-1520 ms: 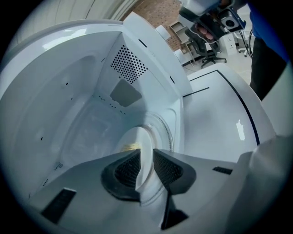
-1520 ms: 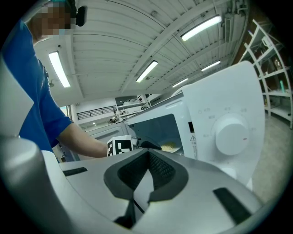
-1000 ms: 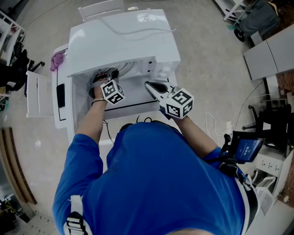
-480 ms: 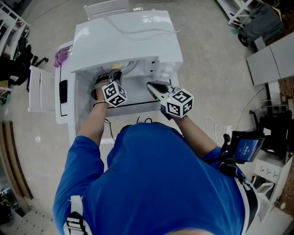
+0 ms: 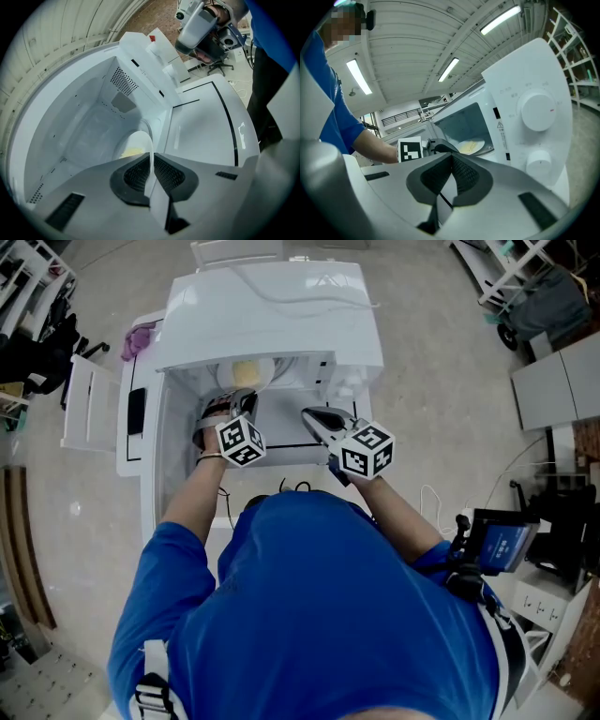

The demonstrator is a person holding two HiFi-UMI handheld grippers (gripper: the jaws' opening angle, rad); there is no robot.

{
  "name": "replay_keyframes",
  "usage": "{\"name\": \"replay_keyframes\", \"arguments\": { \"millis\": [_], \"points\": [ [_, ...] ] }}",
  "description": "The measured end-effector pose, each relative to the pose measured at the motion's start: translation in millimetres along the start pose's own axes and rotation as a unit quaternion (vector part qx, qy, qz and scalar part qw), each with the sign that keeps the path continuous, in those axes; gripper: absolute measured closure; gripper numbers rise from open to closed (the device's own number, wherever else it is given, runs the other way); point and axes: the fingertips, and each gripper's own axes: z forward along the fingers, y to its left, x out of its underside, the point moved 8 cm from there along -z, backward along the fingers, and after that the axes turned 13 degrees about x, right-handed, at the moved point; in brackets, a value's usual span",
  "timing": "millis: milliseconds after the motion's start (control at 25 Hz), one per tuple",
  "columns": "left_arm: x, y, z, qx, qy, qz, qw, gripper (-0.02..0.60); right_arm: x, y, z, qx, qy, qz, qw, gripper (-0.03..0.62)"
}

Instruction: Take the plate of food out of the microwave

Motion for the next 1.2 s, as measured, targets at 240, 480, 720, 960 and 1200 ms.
{"name": "replay_keyframes", "arguments": {
  "millis": [240, 480, 720, 960, 1200],
  "points": [
    [1.1, -6.9, -5.0, -0.002, -0.004, -0.011, 0.9999, 0.545, 7.9, 0.1, 5.7, -0.009, 0.011, 0.028, 1.0, 0.603],
    [3.1, -9.2, -11.4, -0.004, -0.021, -0.037, 0.9991, 0.545, 12.5, 0.7, 14.4, -0.01, 0.016, 0.065, 0.998, 0.603],
    [6.4, -10.7, -26.0, -0.026, -0.06, -0.097, 0.9931, 0.545, 17.2, 2.5, 28.7, -0.009, 0.018, 0.105, 0.994, 0.603],
    [22.5, -11.3, -40.0, -0.048, -0.133, -0.289, 0.9468, 0.545, 28.8, 2.1, 56.3, -0.018, 0.013, 0.229, 0.973, 0.603],
    [40.2, -18.5, -52.0, -0.064, -0.158, -0.4, 0.9006, 0.545, 34.7, -7.0, 86.0, -0.021, 0.009, 0.379, 0.925, 0.591]
  ]
}}
